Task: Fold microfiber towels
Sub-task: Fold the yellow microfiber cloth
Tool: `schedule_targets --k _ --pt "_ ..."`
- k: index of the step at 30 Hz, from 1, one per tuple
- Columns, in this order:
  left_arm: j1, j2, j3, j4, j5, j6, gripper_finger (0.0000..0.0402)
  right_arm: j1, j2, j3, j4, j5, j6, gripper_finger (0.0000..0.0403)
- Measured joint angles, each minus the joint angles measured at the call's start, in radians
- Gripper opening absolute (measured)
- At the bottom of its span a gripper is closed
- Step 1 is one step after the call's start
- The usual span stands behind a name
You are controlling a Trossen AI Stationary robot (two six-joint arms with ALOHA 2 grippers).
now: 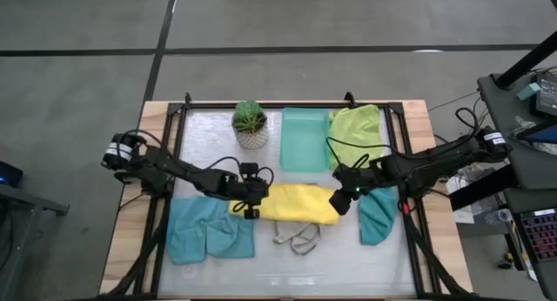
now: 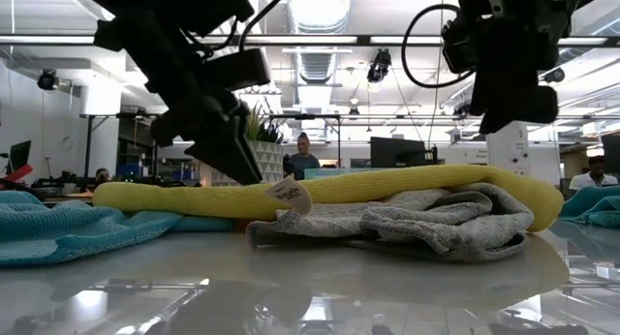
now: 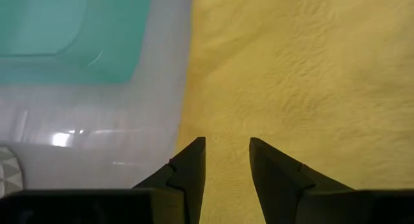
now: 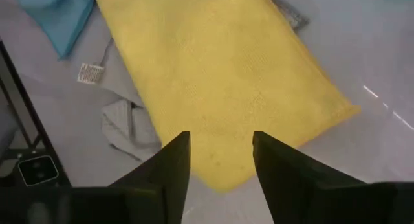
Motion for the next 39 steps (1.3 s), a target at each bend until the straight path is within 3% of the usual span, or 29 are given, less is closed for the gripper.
schedule_targets --k 4,9,18,25,39 --pt "0.013 0.006 -0.011 0.014 -0.005 -0.003 0.0105 0.035 0.000 -0.003 -0.001 0.016 0.029 0.0172" --pt "0.022 0.038 -0.059 0.138 -0.013 -0.005 0.0105 0.086 0.002 -0.062 0.005 0.133 0.142 0.0171" --pt "0.024 0.077 -0.069 0.059 -0.062 -0.091 0.0105 0.103 0.003 -0.190 0.054 0.160 0.303 0.0180" --pt "0.026 0.103 -0.065 0.058 -0.103 -0.113 0.0105 0.101 0.004 -0.289 0.270 0.161 0.331 0.0178" --pt "0.039 0.093 -0.060 0.010 -0.115 -0.136 0.0105 0.092 0.004 -0.371 0.390 0.236 0.355 0.0178"
